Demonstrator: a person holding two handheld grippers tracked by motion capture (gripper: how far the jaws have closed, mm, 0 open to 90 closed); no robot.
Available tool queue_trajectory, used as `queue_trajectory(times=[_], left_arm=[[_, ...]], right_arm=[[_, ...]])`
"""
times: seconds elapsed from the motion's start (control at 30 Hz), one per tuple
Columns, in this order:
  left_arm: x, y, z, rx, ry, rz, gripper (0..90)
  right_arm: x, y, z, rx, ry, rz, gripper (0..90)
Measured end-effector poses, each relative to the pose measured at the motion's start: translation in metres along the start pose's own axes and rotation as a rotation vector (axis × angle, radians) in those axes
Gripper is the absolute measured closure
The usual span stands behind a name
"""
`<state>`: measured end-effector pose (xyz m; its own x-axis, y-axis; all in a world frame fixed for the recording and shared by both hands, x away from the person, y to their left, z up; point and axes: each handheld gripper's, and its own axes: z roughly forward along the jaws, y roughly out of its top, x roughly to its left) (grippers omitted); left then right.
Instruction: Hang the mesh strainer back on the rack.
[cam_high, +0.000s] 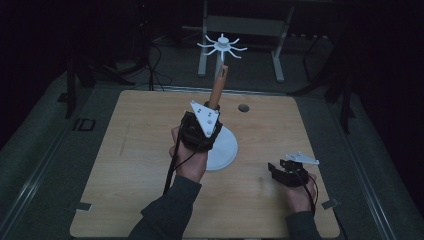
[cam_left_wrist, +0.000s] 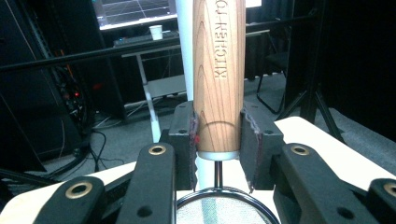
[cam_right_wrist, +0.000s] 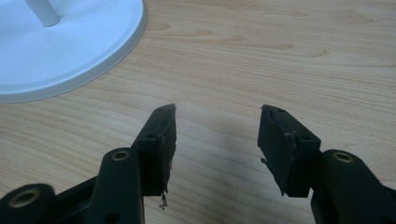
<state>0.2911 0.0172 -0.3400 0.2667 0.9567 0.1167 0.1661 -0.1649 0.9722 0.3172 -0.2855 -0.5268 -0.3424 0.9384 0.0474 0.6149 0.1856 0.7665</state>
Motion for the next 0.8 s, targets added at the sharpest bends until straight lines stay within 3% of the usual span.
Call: queue_trajectory(times=[0.8], left_arm=[[-0.0005, 0.0045, -0.0035, -0.038, 0.03, 0.007, 68.9]], right_arm=[[-0.0006, -0.0004, 0.0012, 0.004, -0.001, -0.002, 46.4]])
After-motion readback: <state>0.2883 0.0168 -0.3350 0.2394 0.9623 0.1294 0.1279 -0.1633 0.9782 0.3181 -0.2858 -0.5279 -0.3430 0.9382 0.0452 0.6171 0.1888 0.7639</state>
